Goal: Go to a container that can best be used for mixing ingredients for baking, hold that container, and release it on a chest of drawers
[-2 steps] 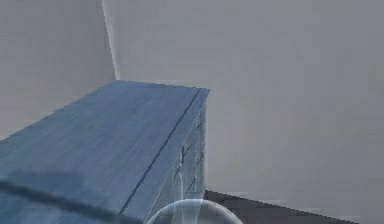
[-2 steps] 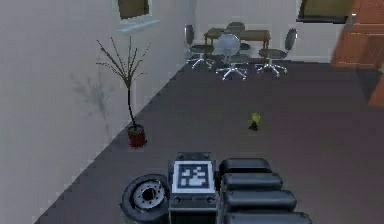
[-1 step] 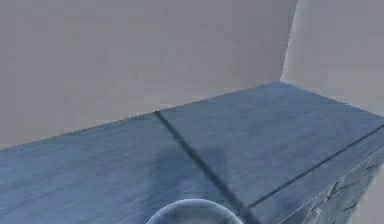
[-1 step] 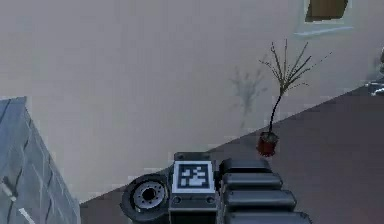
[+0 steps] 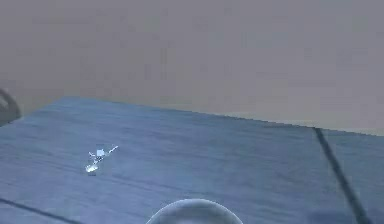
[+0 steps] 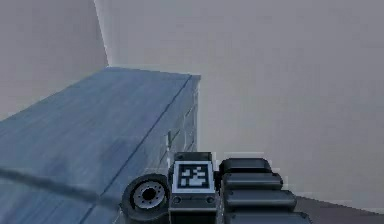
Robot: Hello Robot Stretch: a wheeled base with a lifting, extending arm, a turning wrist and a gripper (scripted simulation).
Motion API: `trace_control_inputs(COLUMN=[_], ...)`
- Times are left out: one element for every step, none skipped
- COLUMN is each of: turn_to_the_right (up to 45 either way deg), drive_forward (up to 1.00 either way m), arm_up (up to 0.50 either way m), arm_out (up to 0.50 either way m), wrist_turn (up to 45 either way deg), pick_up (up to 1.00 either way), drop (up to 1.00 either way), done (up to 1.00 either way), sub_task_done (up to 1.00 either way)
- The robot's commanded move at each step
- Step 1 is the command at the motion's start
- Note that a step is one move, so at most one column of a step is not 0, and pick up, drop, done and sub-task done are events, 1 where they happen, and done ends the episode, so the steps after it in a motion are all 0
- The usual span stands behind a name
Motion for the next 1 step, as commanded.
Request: trace_control_inputs(turn_to_the_right=[-45.0], drive_forward=[0.00], arm_up=[0.00], arm_out=[0.00], wrist_turn=[0.0], pick_up=[0.00], drop=[0.00], done=[0.00], sub_task_done=[0.00])
